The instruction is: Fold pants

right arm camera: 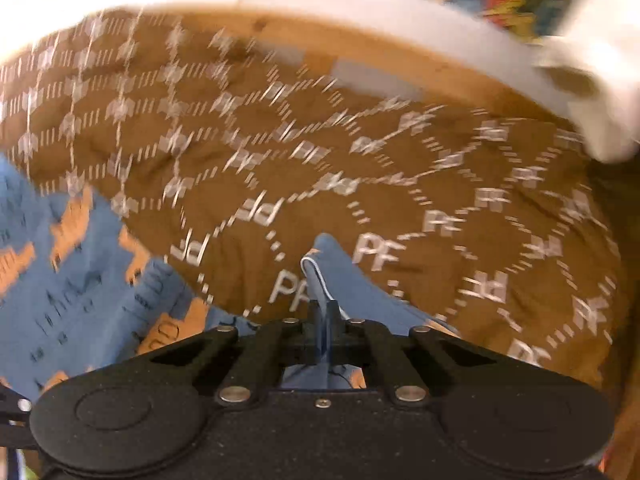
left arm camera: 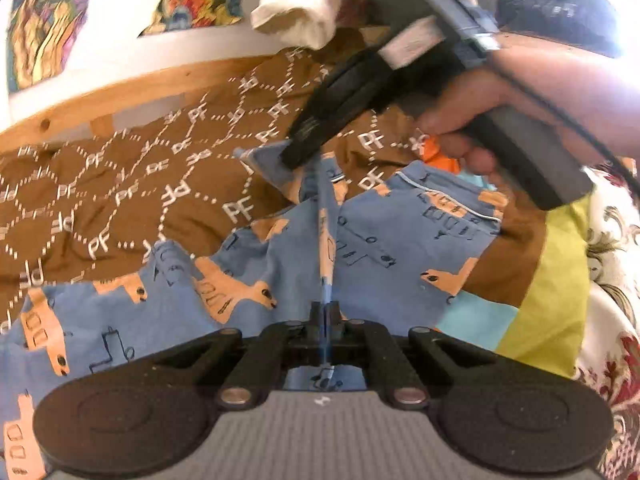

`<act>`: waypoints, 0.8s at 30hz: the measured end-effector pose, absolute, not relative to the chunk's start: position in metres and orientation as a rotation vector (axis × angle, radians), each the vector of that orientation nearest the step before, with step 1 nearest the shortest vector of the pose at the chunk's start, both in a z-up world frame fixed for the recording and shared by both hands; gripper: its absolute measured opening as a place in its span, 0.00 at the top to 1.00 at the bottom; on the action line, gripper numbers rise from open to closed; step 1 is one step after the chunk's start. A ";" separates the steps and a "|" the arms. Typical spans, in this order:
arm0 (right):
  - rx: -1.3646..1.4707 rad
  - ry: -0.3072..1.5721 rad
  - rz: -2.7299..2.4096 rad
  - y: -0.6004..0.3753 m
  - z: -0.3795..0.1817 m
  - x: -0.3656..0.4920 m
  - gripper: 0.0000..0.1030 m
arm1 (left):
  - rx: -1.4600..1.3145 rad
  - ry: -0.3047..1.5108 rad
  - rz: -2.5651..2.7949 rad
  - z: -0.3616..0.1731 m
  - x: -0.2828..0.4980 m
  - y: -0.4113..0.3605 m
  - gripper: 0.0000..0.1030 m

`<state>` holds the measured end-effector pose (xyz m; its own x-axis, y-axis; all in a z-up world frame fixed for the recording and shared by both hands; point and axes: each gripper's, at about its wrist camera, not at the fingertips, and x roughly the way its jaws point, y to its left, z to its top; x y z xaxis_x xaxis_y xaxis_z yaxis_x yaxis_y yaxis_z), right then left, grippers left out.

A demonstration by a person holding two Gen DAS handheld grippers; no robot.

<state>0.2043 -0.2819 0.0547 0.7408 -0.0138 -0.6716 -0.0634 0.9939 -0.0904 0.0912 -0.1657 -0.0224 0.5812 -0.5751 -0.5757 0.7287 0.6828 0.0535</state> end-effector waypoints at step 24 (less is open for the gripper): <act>0.055 0.616 -0.394 -0.317 0.007 0.009 0.35 | 0.278 0.662 -1.068 0.007 0.146 -0.196 0.37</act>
<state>0.0092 -0.3165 0.0068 0.7440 -0.3435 -0.5731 0.3762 0.9242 -0.0657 0.1458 -0.1960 0.0072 0.3133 -0.7166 -0.6231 0.8767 0.4704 -0.1002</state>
